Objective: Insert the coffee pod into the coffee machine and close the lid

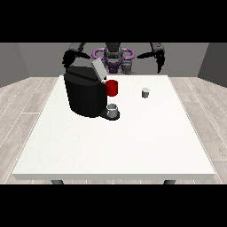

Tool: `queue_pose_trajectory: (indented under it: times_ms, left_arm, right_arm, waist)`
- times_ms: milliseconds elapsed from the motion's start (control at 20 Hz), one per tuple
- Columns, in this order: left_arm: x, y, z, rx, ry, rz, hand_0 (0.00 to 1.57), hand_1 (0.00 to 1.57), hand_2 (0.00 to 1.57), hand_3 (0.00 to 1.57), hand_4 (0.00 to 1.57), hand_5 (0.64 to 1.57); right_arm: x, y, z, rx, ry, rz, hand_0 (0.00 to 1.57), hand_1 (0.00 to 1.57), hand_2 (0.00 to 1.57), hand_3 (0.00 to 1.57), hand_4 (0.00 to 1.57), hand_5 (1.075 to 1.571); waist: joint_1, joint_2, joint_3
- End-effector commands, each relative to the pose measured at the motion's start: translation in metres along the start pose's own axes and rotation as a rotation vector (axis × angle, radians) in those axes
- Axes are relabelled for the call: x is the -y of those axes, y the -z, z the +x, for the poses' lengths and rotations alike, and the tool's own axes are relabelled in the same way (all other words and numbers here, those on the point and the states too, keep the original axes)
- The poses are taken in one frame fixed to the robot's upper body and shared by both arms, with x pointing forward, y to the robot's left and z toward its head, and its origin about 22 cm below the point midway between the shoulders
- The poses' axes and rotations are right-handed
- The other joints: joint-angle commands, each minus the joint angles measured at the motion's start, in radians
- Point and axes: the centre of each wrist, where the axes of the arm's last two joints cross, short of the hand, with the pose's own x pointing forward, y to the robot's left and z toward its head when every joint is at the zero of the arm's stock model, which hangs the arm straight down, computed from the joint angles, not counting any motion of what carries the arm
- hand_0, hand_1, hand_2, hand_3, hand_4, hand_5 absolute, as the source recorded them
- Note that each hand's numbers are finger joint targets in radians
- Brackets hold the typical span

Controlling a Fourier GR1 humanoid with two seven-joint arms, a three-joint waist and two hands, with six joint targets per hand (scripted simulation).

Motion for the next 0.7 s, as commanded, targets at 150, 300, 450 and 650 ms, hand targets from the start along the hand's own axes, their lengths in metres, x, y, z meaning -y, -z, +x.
queue_pose_trajectory:
  times_ms: [150,300,450,650]
  left_arm:
    - [-0.022,0.032,-0.007,-0.101,0.066,-0.005,0.00,0.00,0.00,0.00,0.00,1.571]
    - [-0.043,0.029,-0.026,-0.125,0.077,0.005,0.00,0.00,0.00,0.00,0.00,1.571]
    - [-0.041,0.045,-0.023,-0.181,0.110,0.021,0.00,0.00,0.00,0.00,0.00,1.571]
    - [-0.029,0.061,-0.023,-0.195,0.127,0.000,0.00,0.00,0.00,0.00,0.00,1.571]
  right_arm:
    - [-0.026,-0.005,0.006,0.027,0.036,0.046,0.00,0.00,0.00,0.00,0.13,1.571]
    - [-0.009,0.014,0.024,0.078,0.050,0.025,0.00,0.00,0.00,0.00,0.23,1.571]
    - [-0.017,0.008,0.013,0.060,0.035,0.043,0.00,0.00,0.00,0.00,0.23,1.571]
    - [-0.025,0.012,0.006,0.031,0.059,0.047,0.00,0.00,0.00,0.00,0.26,1.571]
  waist:
    - [-0.065,0.034,-0.0001]
    - [-0.065,0.082,-0.0003]
    - [-0.071,0.083,-0.0001]
    - [-0.065,0.109,0.0001]
